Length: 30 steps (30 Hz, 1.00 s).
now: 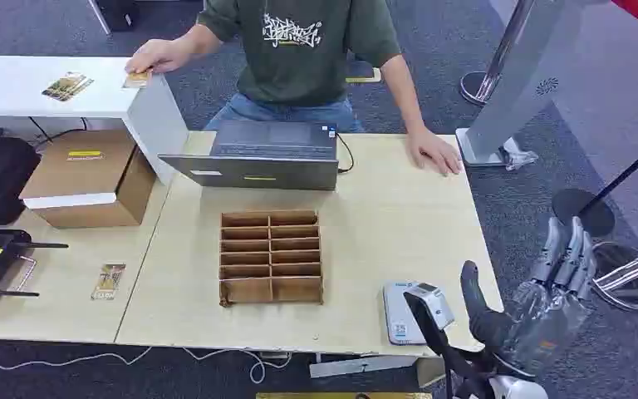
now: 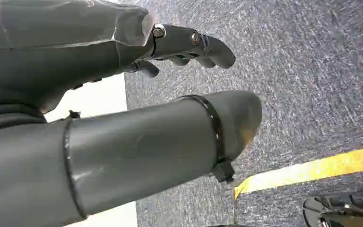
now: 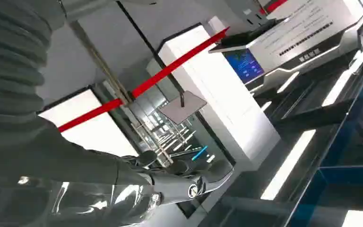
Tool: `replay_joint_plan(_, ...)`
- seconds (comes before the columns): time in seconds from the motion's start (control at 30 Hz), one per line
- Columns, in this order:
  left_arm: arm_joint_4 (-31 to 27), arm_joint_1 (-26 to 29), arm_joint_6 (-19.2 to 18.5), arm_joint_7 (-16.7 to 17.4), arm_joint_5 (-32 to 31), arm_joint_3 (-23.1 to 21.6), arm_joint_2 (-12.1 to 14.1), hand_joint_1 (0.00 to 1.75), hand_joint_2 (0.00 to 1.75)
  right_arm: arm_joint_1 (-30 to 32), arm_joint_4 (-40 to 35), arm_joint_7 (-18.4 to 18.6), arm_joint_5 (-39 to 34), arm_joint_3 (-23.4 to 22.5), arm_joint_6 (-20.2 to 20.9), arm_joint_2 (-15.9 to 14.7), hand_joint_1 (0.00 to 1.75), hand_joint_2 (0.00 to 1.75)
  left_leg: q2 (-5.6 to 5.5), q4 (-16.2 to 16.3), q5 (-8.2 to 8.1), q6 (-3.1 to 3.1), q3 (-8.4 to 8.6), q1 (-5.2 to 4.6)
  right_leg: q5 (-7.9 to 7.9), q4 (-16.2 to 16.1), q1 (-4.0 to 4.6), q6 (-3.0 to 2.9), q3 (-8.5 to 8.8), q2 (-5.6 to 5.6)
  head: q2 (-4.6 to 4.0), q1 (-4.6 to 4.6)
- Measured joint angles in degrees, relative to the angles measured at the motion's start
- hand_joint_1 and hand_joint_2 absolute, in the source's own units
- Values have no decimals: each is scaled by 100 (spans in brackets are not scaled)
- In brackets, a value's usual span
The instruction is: Pass the card to the sensor for recognition and then transmit it.
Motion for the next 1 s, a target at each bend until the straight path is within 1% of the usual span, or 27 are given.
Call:
replay_joint_plan(0.4, 0, 0, 24, 4, 116, 61, -22, 0, 0, -146, 164, -70, -9, 11, 0, 0, 0, 175, 0, 0, 0, 0, 0, 0, 0, 0, 0, 0, 0, 0, 0, 0)
replay_joint_plan(0.57, 0, 0, 31, -55, 114, 72, -24, 0, 0, -154, 179, -87, -26, 11, 0, 0, 0, 175, 0, 0, 0, 0, 0, 0, 0, 0, 0, 0, 0, 0, 0, 0)
replay_joint_plan(0.63, 0, -1, 20, -77, 111, 85, -24, 0, 0, -168, 179, -135, -107, 11, 0, 0, 0, 175, 0, 0, 0, 0, 0, 0, 0, 0, 0, 0, 0, 0, 0, 0)
replay_joint_plan(0.77, 0, -2, -4, -127, 85, 96, -20, 0, 0, -324, 251, -410, -387, 39, 0, 0, 0, 175, 1, 0, 0, 0, 0, 0, 1, 0, 0, 0, 1, 1, 0, 0)
replay_joint_plan(0.87, 0, -6, -9, -144, 72, 96, -22, 0, 0, -565, 382, -557, -421, 83, 0, 0, 0, 175, 1, 0, 2, -2, 1, 0, 2, 1, 0, -1, 1, 1, 0, 0)
replay_joint_plan(1.0, 0, -48, -18, -114, 20, 96, -44, 0, 0, -973, 592, -697, -732, 234, 0, -13, 0, 175, 1, 0, 3, -2, 2, 0, 4, 2, 0, -1, 1, 1, 0, -2)
